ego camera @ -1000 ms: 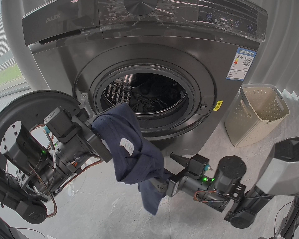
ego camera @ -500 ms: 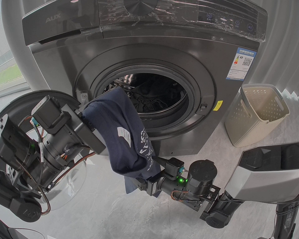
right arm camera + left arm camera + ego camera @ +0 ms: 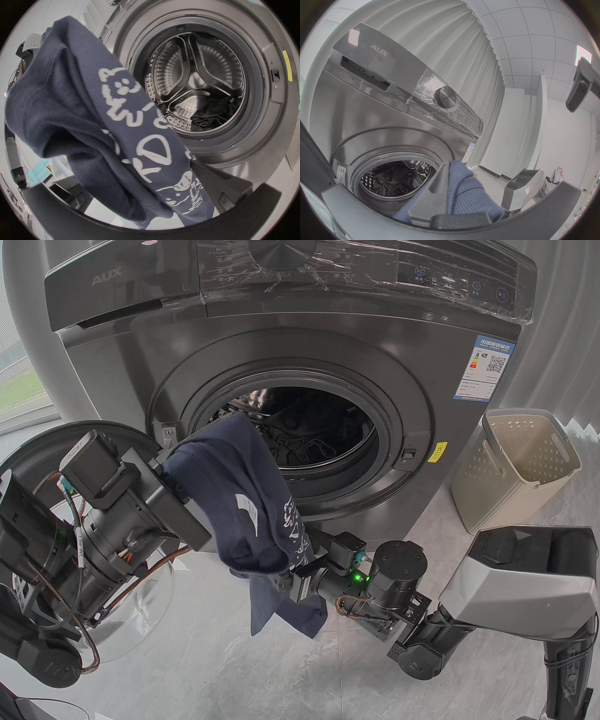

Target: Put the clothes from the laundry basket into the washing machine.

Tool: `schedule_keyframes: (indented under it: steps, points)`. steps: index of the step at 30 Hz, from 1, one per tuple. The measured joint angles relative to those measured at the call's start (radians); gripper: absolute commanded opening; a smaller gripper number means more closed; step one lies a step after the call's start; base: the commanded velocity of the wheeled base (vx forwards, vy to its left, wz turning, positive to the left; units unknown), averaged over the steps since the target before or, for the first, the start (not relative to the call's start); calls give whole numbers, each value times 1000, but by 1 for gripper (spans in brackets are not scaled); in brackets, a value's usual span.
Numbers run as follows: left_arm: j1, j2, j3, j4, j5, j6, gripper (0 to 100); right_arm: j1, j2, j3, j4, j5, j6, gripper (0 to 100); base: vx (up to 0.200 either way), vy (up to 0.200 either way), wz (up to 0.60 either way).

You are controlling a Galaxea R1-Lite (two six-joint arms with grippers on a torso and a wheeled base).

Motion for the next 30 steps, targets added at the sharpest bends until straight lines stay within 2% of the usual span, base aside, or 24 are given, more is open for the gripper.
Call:
schedule_keyframes:
  steps: [16, 17, 25, 30]
  points:
    - [-13, -12, -4, 0, -3, -7, 0, -26, 121, -116, 1, -7, -6, 100, 0, 0, 0]
    - [-14, -12, -4, 0, -3, -7, 0, -27, 124, -118, 1, -7, -6, 0, 0, 0, 0]
    - [-6, -6, -9, 8, 9, -10, 0, -52, 119, -125, -1, -9, -4, 0, 0, 0, 0]
    - [13, 10, -5, 7, 13, -12, 0, -63, 67, -76, 1, -10, -3, 0, 0, 0, 0]
